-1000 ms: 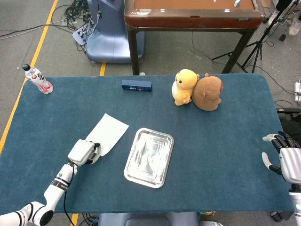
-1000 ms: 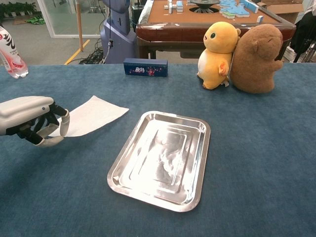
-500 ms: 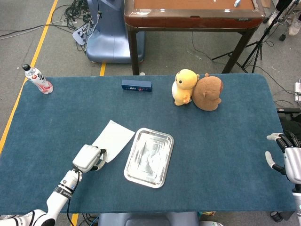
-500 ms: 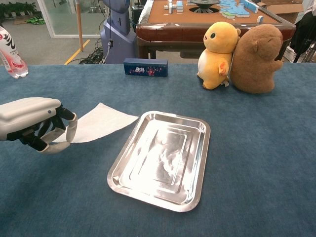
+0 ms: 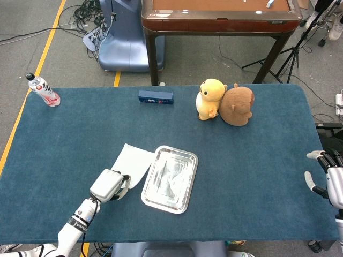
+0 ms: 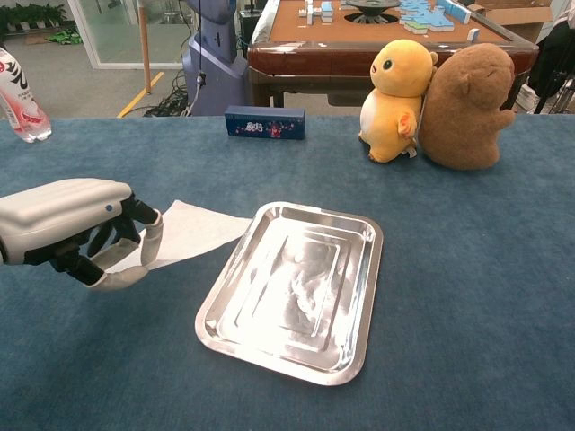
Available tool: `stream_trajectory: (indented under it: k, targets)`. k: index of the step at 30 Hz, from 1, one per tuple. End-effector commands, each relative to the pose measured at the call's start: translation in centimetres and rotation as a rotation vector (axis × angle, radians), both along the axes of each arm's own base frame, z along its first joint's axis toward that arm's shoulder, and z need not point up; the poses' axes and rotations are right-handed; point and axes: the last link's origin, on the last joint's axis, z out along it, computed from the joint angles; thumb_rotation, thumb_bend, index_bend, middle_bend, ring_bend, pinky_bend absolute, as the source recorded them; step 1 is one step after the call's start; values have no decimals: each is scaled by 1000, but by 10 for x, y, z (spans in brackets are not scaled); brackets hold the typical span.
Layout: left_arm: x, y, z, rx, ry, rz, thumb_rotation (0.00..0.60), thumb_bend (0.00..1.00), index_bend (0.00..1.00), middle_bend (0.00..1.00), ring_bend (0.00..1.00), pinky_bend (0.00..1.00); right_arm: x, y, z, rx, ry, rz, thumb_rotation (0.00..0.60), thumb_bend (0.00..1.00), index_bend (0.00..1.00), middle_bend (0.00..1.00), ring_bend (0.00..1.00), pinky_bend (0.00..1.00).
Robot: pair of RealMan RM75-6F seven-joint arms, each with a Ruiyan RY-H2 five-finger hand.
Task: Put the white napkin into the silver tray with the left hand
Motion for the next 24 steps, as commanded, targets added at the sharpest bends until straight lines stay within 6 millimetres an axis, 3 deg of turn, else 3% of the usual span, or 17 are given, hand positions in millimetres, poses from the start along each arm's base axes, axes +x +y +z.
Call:
stream_trajectory:
  k: [1, 24]
  targets:
    - [4, -2, -1, -4, -12, -8, 600, 588, 602, 867, 598, 628, 0, 0, 0, -1, -2, -1, 600, 393, 333, 313, 158, 296]
    - [32, -19, -17, -68, -40, -56, 600, 617, 608, 880, 605, 628, -2, 0, 5, -15, -8, -9, 600, 392, 333, 313, 158, 296]
